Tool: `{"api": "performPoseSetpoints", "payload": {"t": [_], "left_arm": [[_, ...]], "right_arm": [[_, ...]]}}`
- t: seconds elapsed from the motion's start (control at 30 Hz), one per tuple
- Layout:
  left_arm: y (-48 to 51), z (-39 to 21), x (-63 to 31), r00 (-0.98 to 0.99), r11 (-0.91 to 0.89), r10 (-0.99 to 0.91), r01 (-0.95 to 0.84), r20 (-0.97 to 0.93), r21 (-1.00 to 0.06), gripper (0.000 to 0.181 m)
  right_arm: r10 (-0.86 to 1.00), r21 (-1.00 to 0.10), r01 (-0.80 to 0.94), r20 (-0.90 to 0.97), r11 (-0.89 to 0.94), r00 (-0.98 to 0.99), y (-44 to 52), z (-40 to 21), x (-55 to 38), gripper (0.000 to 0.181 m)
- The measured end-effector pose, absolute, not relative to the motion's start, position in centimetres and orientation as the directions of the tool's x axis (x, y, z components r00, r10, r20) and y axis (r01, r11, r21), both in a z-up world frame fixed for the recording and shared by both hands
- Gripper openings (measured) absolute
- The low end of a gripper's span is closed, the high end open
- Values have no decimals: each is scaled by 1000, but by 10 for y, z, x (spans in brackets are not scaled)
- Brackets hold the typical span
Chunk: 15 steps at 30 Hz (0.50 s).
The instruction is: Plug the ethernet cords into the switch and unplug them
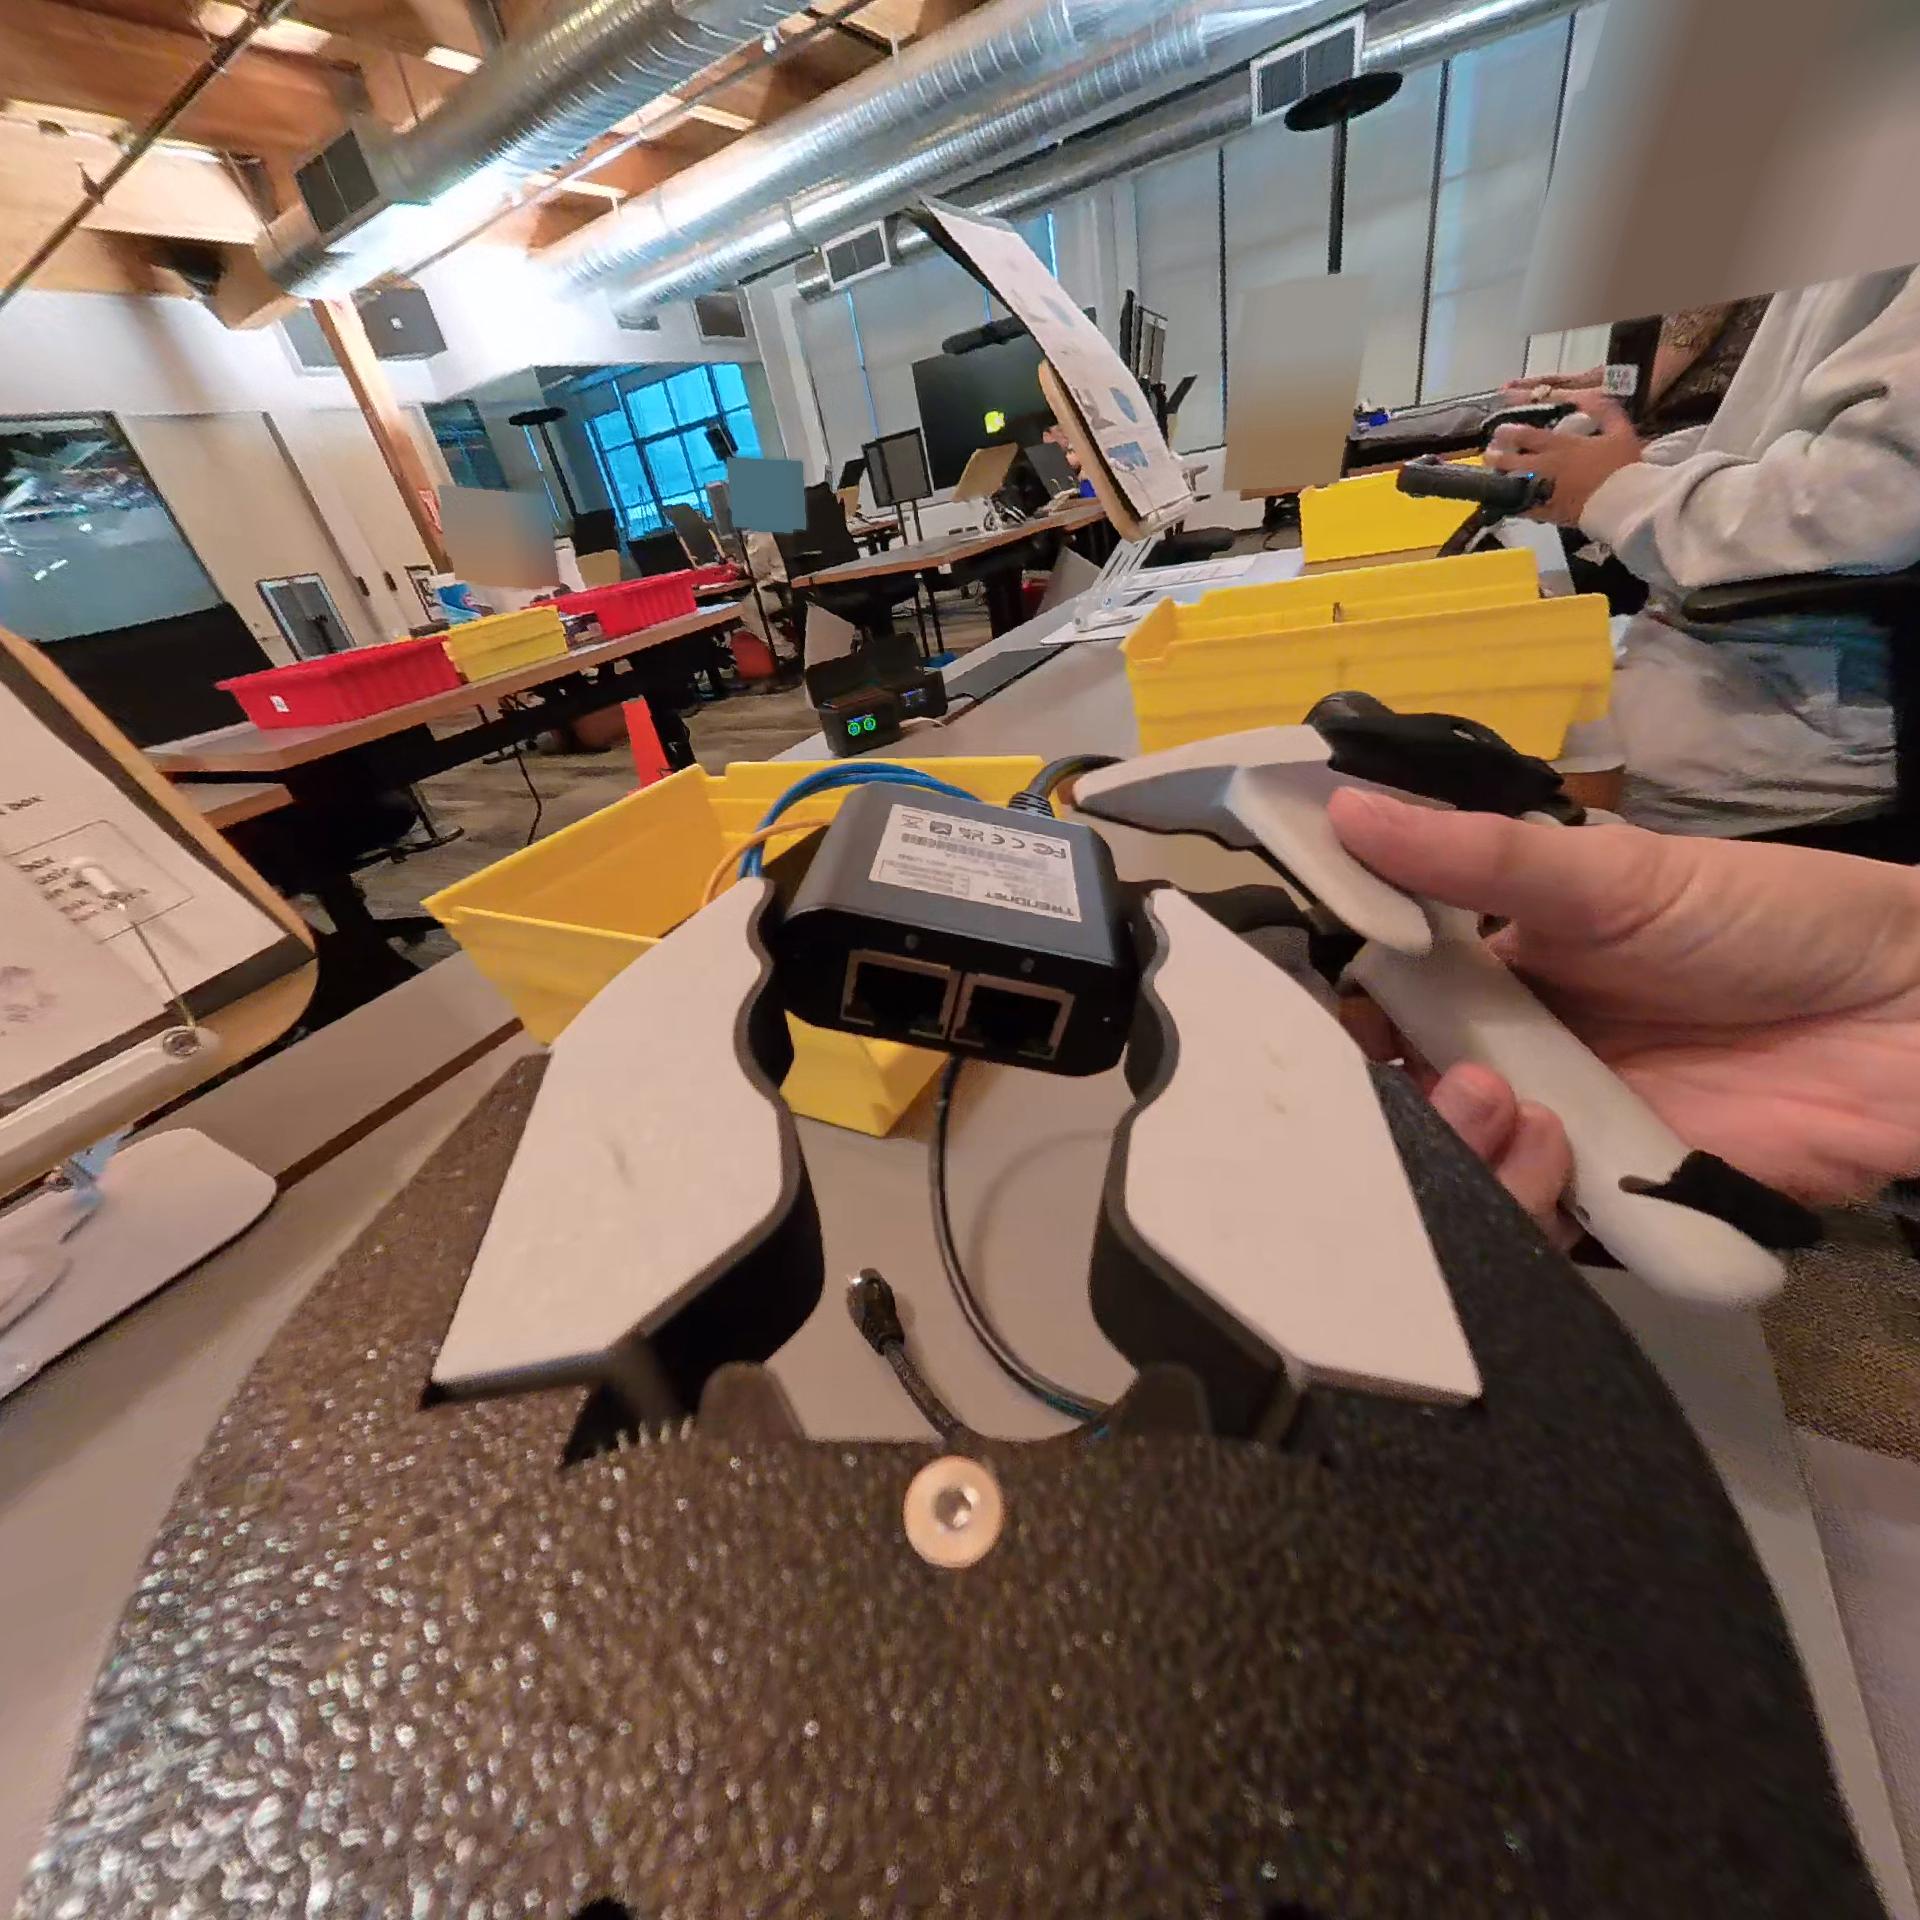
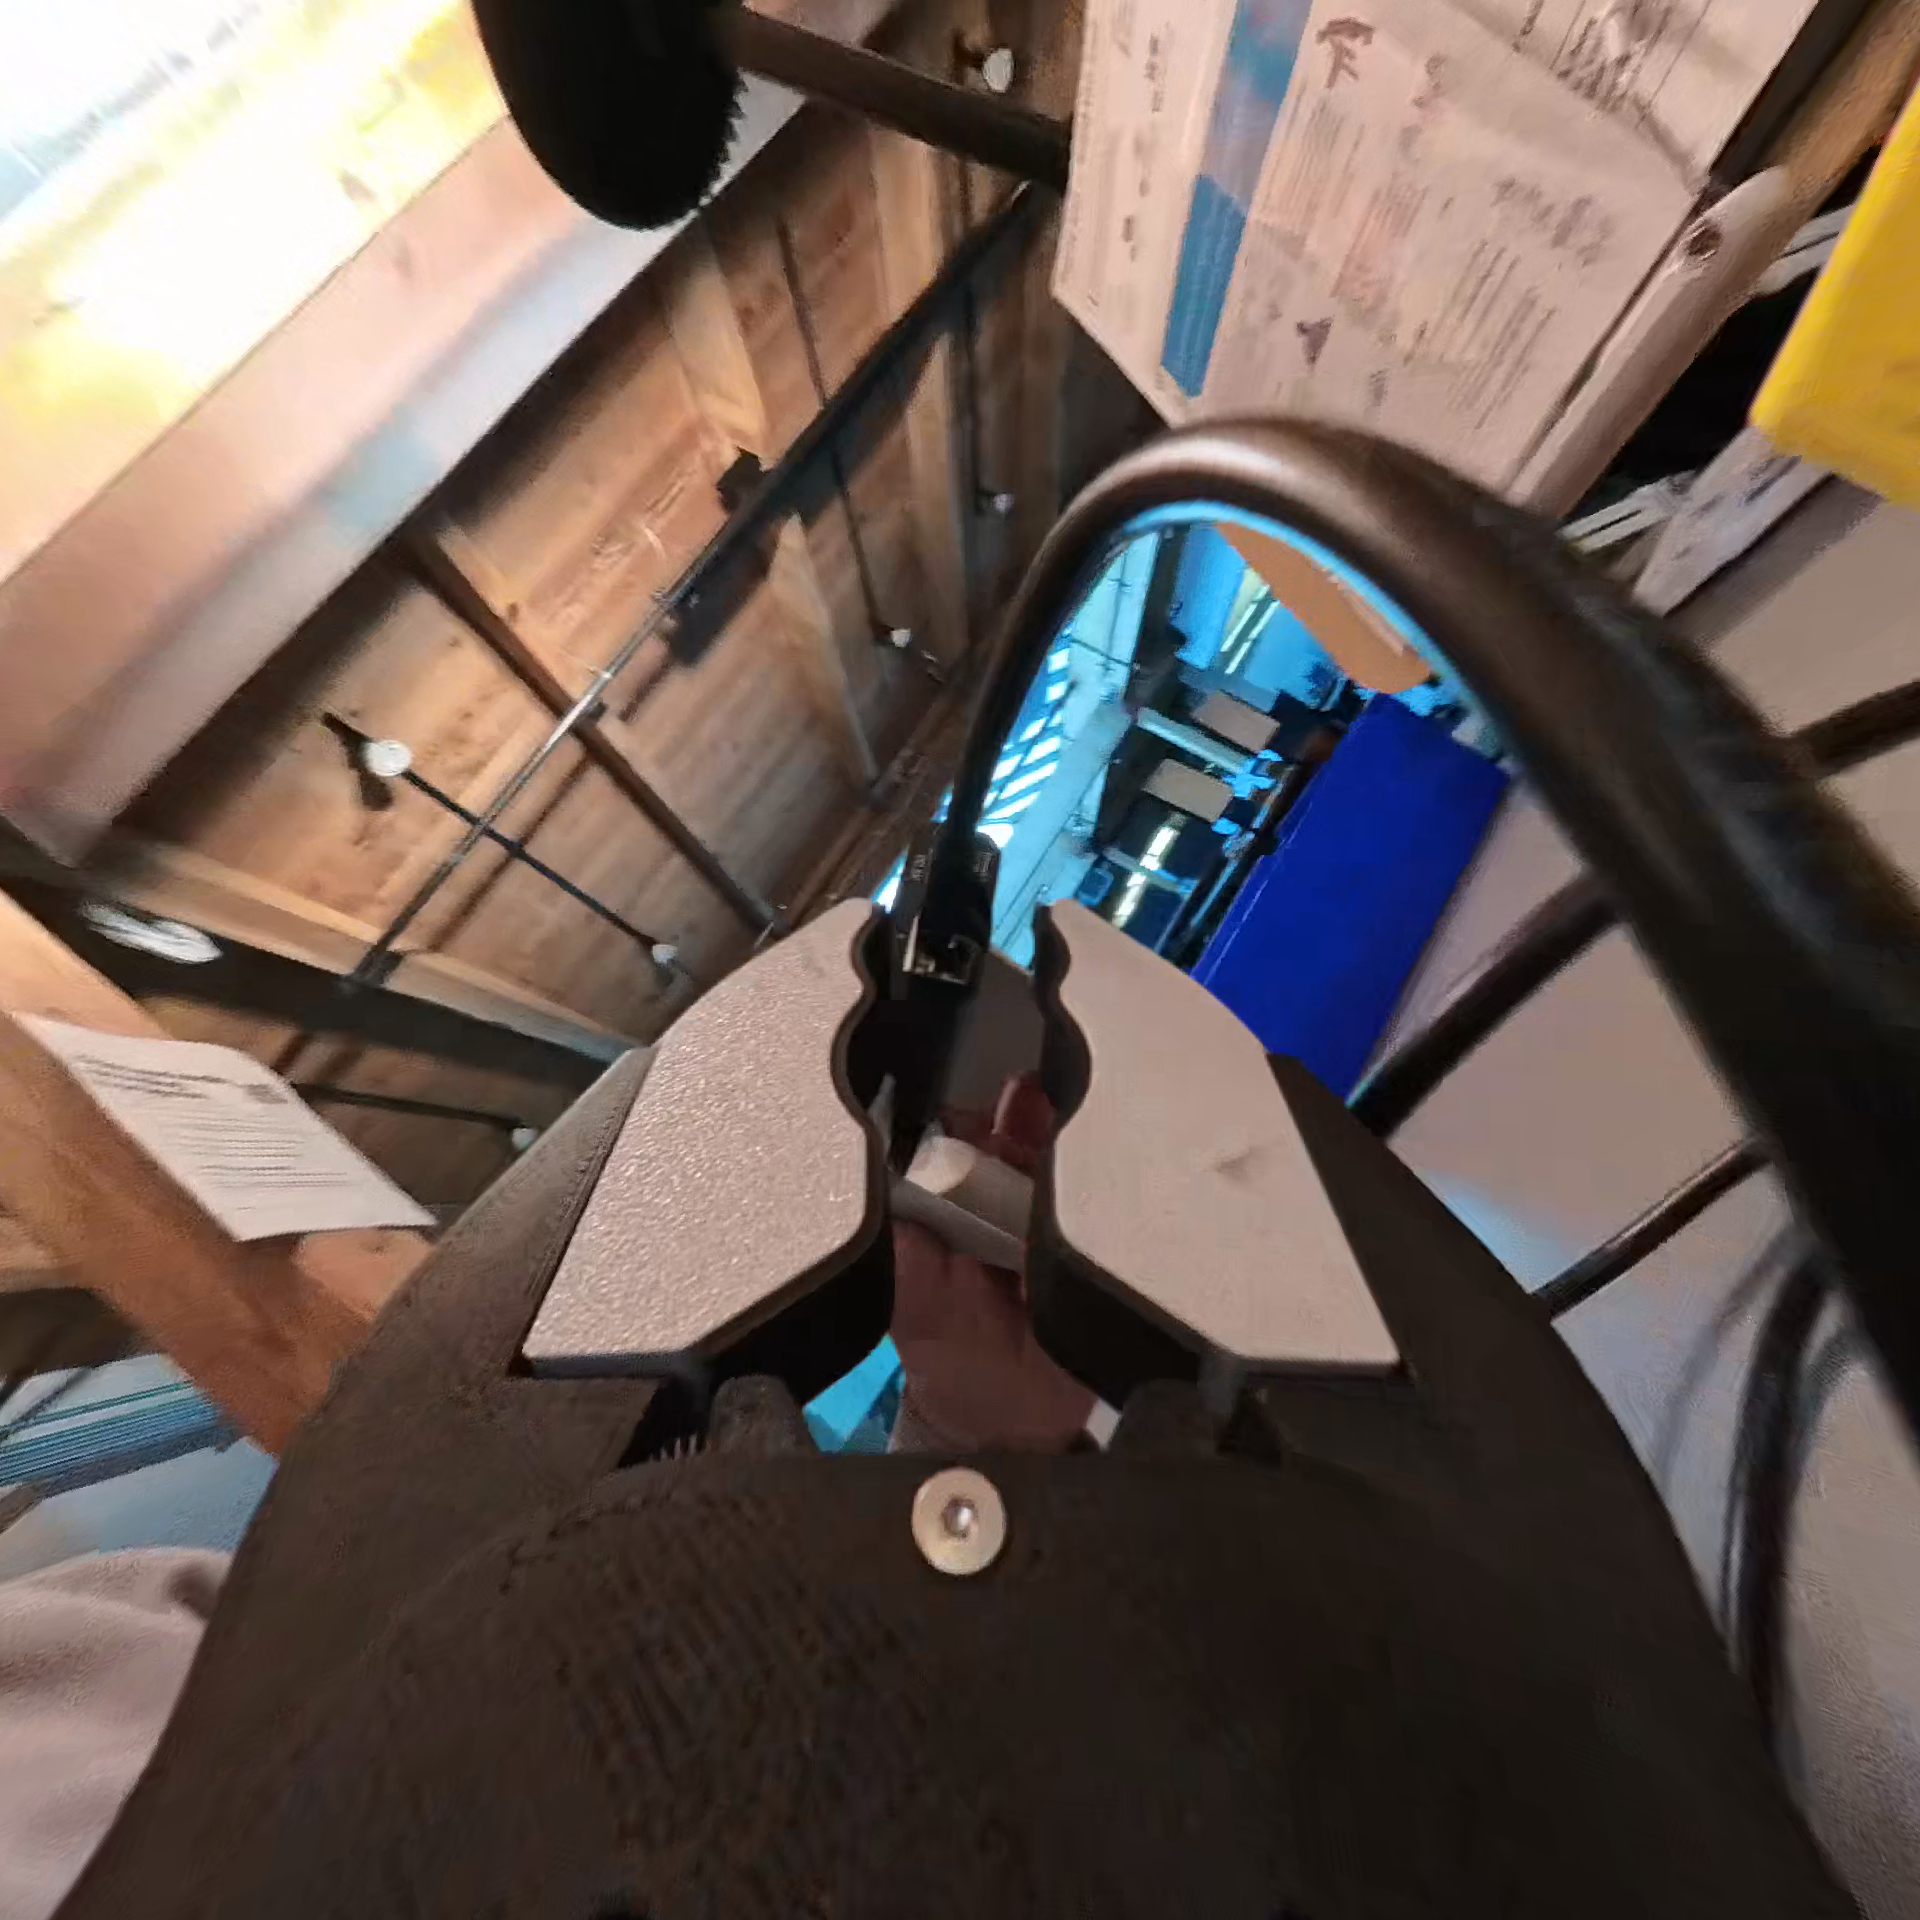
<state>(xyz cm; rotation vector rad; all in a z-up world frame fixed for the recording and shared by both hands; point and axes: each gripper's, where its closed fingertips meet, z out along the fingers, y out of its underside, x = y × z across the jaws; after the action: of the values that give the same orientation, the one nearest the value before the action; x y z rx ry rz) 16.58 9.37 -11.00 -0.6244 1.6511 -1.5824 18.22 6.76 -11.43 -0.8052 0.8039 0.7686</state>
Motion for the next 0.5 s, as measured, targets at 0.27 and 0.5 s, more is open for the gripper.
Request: {"api": "performPoseSetpoints", "payload": {"t": [0.27,0.5], "left_arm": [[67,-103,163,-551,123,-808,184,-206,-975,62],[57,-90,153,-485,176,-834,221,-265,-959,62]], "right_arm": [[235,-325,-799,-839,506,490,46,-110,186,34],[232,-350,-794,-828,497,510,45,-99,178,34]]}}
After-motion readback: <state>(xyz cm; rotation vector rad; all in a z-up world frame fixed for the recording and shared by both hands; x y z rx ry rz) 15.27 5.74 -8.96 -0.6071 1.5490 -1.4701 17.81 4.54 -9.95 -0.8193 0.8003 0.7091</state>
